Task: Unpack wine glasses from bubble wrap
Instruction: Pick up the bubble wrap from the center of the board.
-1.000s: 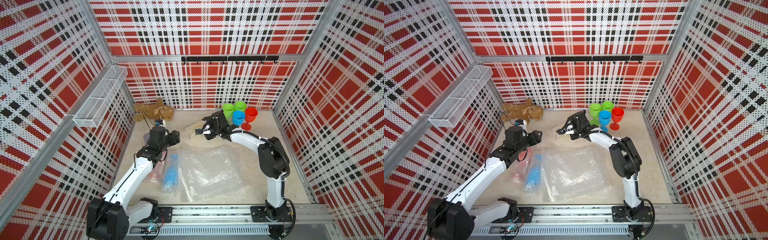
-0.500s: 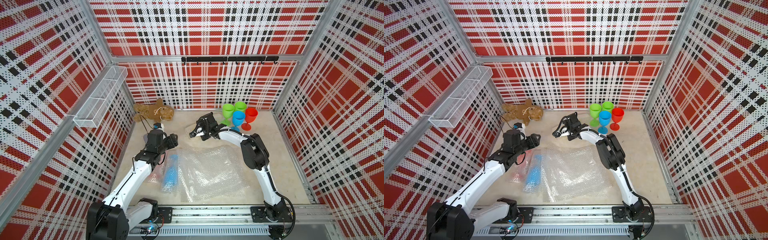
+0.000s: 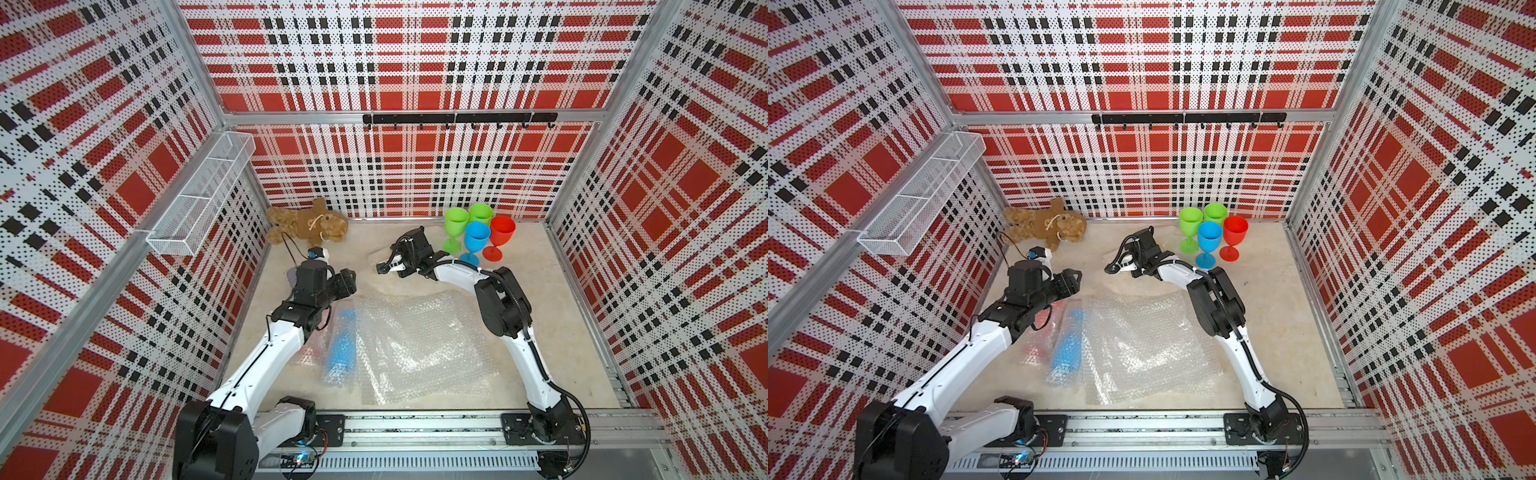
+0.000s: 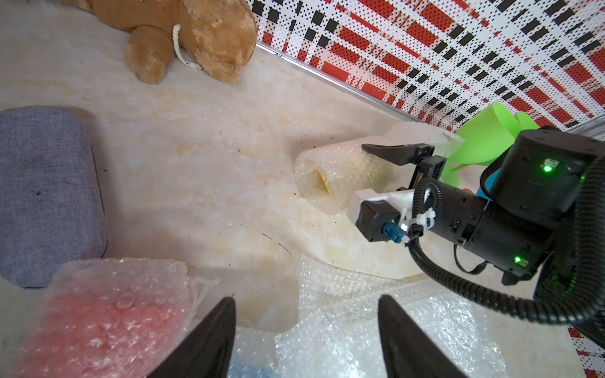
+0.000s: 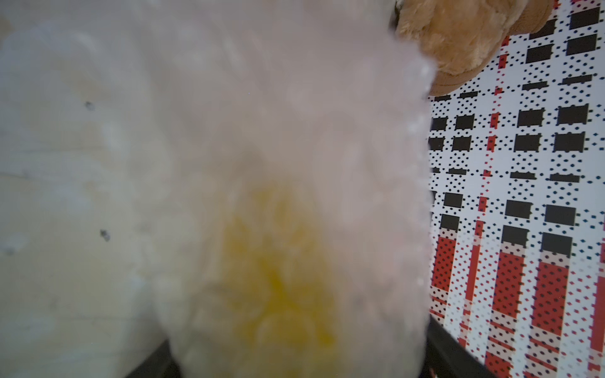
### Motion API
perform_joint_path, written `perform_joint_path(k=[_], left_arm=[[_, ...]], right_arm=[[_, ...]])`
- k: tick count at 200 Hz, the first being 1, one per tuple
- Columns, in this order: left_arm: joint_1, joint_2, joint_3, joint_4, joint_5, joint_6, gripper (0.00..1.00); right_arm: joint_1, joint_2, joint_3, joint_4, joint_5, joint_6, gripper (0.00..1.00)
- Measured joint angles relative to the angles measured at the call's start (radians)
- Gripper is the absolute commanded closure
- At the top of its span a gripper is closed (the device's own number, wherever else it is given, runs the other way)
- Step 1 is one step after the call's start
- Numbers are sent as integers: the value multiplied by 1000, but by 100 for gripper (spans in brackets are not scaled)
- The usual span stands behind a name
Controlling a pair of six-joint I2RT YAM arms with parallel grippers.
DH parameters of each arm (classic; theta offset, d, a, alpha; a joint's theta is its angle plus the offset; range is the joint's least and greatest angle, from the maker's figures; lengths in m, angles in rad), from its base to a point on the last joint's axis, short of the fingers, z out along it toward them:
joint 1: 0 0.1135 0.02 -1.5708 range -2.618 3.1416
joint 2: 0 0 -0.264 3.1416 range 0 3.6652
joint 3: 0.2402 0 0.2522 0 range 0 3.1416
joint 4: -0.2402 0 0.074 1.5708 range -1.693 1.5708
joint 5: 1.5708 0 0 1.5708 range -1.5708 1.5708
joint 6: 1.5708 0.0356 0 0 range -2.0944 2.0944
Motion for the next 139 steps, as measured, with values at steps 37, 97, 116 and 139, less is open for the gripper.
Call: perform_joint_path(k=[37, 97, 116, 139], left_arm=[[0, -54, 0, -6, -22, -1, 30], [0, -242, -3, -13, -61, -3, 30], [0, -277, -15, -16, -68, -5, 30], [-2, -294, -27, -29, -71, -4, 30]], right_arm=[[5, -104, -93, 72, -77, 157, 34], [40, -424, -196, 237, -174, 553, 44], [62, -500, -153, 207, -178, 721, 48], [79, -571, -97, 137, -184, 903, 53]])
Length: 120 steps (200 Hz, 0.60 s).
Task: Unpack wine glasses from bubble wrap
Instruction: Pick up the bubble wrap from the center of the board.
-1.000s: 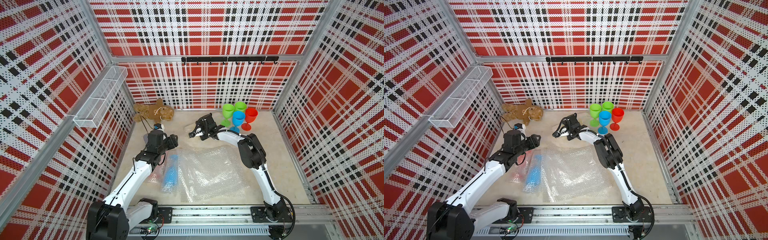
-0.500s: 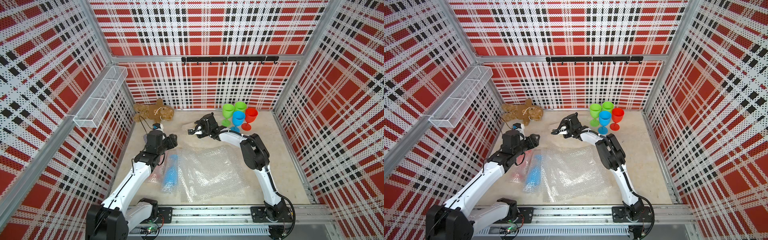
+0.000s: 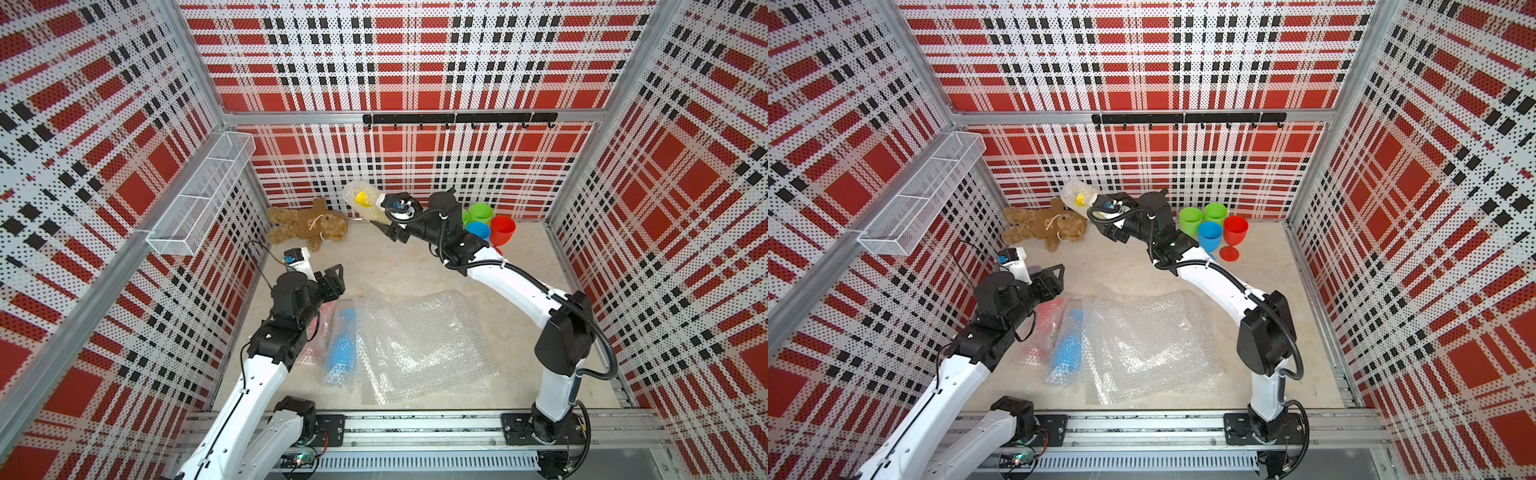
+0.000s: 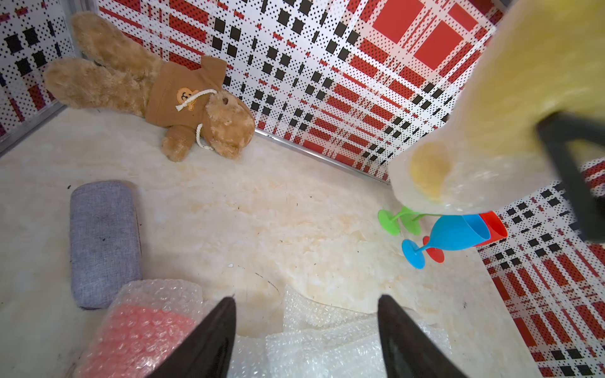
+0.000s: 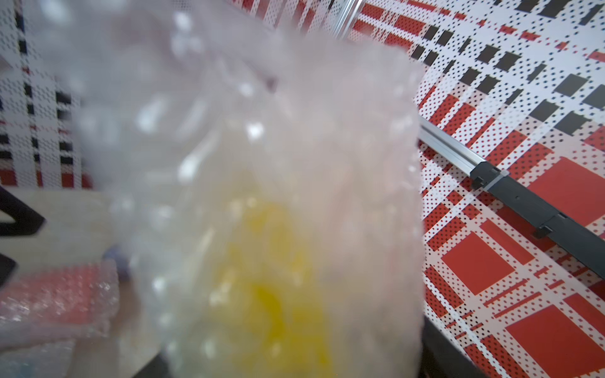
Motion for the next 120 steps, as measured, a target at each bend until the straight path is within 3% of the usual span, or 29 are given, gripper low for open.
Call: perform_joint_path(k=[12, 42, 83, 120], left_arm=[[-5, -2, -8, -5, 0, 1, 30], [-22, -2, -22, -10, 1, 5, 30], [-25, 8, -37, 23, 30, 4, 30], [-47, 33, -60, 35, 52, 4, 30]], right_arm=[[5, -66, -43, -22, -18, 88, 58], [6, -188, -114, -157, -17, 331, 55], [5, -195, -36, -549, 14, 661, 51], [1, -168, -154, -819, -104, 875, 47]])
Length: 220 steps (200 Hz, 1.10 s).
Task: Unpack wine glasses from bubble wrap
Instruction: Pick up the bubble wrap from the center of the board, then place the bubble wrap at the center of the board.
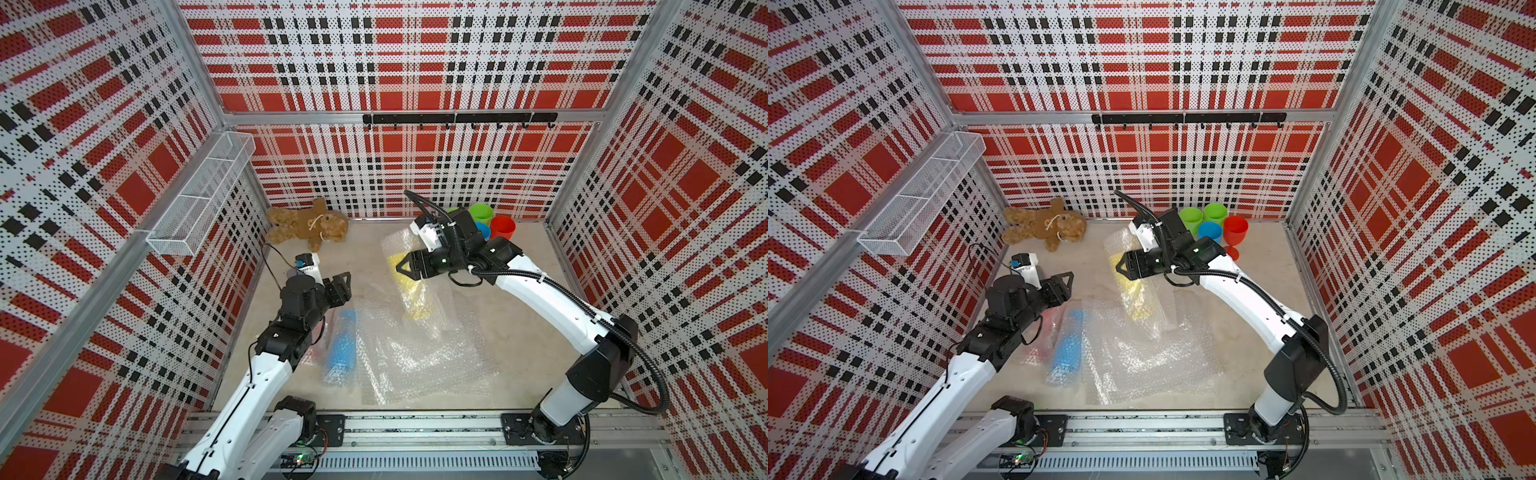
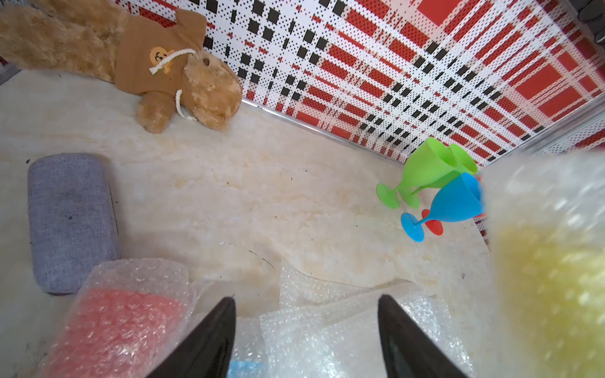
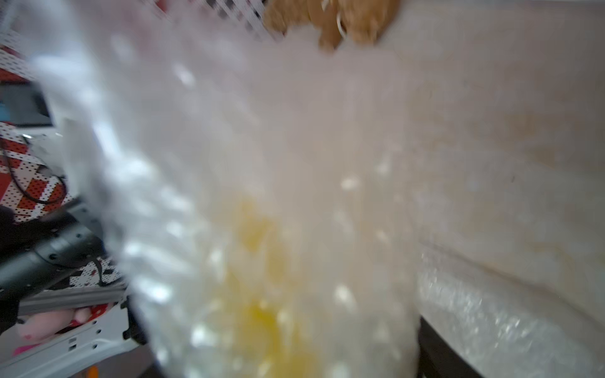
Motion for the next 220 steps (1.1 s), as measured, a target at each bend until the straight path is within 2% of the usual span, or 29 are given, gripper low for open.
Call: perform_joint_path(k=[29, 48, 81, 100, 149, 165, 185, 203, 220], left_arm=[[-14, -2, -3, 10, 12, 0, 30], [-14, -7, -5, 14, 12, 0, 30], [-15, -8, -5, 18, 16, 0, 30], [-15, -5, -5, 20, 17, 0, 30], [-15, 22, -5, 20, 26, 4, 29], [-16, 34, -5, 19, 30, 10, 27], [-22, 47, -5, 18, 35, 21, 27], [-37, 61, -5, 14, 37, 30, 27], [-76, 84, 7, -8, 35, 34, 27]], right_arm=[[0, 50, -161, -77, -71, 112, 45], [0, 75, -249, -63, -101, 175, 39], [0, 138, -292, -14, -101, 220, 19], [0, 168, -293, 18, -77, 227, 0], [0, 110, -299, 65, 64, 208, 0], [3, 8, -333, 125, 124, 194, 0], [3, -198, -449, 268, 165, 171, 0], [3, -332, -512, 351, 167, 127, 12], [4, -360, -515, 374, 164, 49, 23]])
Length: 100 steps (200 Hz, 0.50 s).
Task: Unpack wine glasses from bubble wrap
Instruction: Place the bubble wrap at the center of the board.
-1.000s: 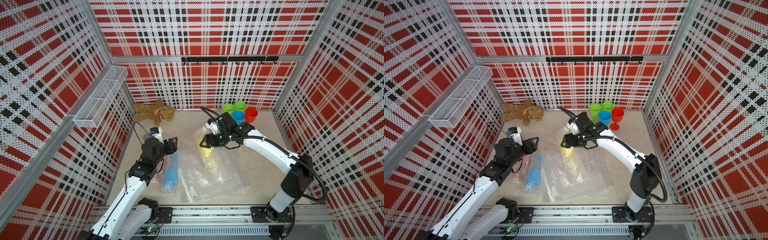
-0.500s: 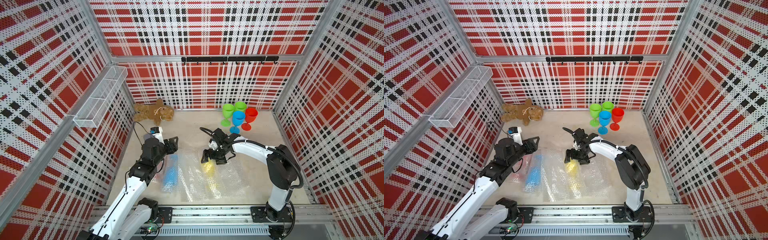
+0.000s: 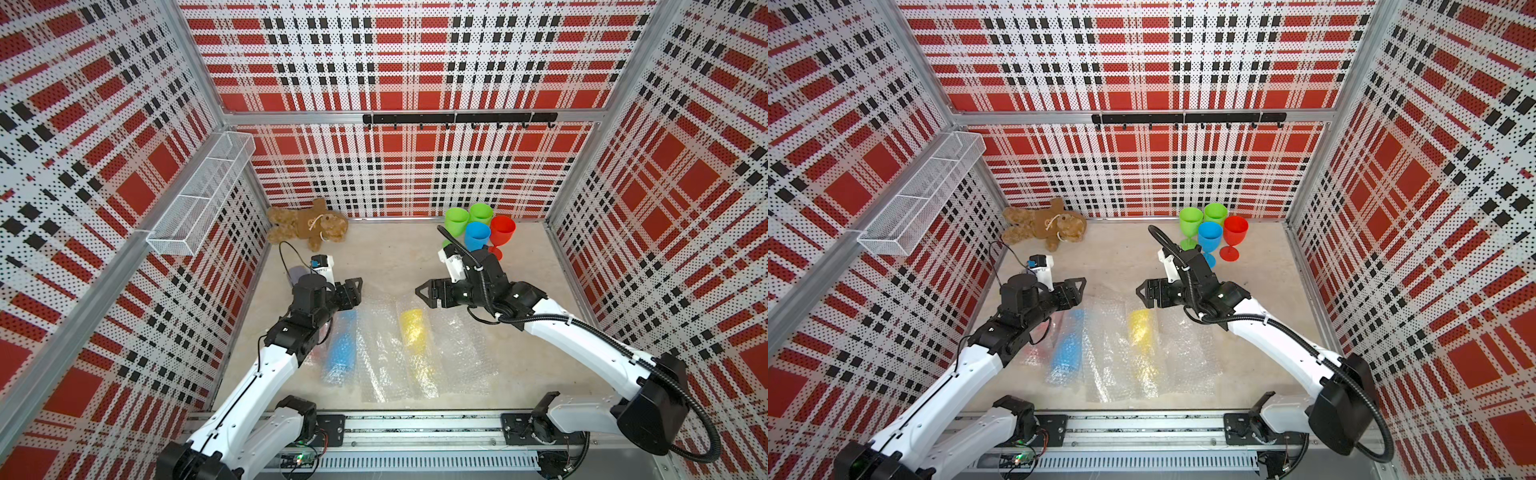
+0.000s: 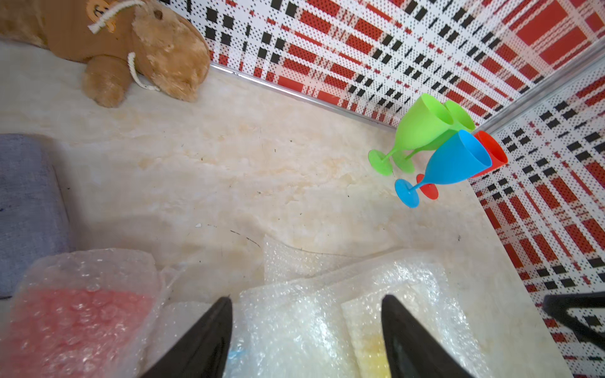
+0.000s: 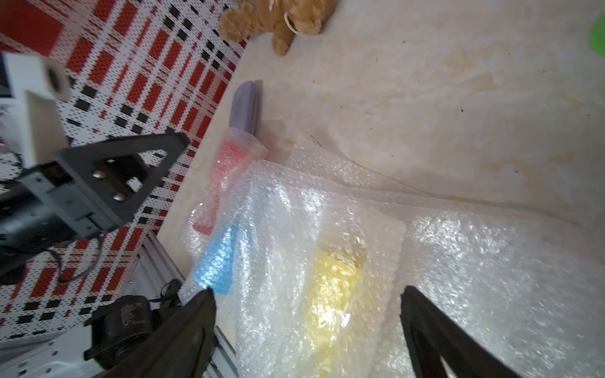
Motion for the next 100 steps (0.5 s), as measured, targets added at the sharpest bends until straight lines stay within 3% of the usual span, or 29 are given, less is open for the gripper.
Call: perform_joint_path(k=[24, 63, 100], left_arm=[[-115, 52, 42, -29, -8, 2, 27], [-294, 93, 55, -64, 3, -13, 27], [-369, 132, 55, -71, 48, -33, 27]], right_arm=[[0, -7, -65, 2, -2, -95, 33], [3, -38, -182, -76, -47, -208, 19], [5, -46, -222, -77, -88, -256, 26]])
